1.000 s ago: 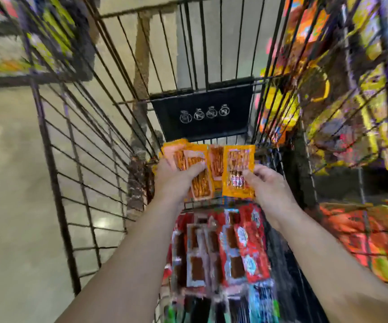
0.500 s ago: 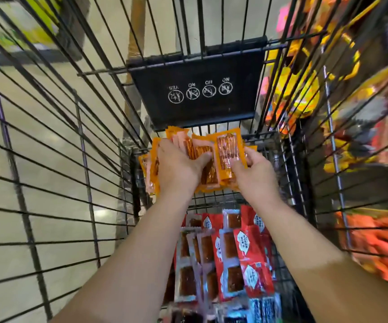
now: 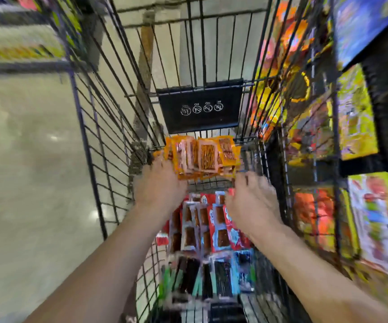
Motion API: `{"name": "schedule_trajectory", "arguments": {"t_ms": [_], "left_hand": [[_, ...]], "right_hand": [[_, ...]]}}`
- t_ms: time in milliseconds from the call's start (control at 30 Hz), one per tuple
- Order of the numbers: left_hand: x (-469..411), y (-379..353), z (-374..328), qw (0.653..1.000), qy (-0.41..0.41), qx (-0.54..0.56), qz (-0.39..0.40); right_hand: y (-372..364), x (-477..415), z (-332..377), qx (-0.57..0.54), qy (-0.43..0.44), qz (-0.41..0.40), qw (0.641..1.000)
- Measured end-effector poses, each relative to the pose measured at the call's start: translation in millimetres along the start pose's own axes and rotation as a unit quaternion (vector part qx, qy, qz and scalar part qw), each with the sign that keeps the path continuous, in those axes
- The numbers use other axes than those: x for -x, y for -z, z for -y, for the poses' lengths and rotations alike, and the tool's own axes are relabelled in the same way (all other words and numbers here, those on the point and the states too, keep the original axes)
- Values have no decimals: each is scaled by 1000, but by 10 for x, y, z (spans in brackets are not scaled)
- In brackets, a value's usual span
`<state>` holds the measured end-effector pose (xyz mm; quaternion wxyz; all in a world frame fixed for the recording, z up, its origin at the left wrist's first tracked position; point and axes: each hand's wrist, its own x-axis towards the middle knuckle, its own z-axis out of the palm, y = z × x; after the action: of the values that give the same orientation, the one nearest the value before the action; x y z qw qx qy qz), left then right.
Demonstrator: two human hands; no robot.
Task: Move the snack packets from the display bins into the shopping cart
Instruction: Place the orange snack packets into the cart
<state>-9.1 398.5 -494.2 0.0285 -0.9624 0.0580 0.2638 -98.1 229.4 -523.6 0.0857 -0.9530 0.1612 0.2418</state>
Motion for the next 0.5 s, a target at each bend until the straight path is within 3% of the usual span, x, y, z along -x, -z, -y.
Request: {"name": "schedule_trajectory", "arguments": {"t_ms": [233,500], "left_hand": [[1693,531,504,988,-121,-84,-39],[3207,897,1024,947,-273,-113,-124]], "right_hand": [[490,1907,227,44,-19,-12,999],[712,3864,547,-12,-148,-100,984]]}}
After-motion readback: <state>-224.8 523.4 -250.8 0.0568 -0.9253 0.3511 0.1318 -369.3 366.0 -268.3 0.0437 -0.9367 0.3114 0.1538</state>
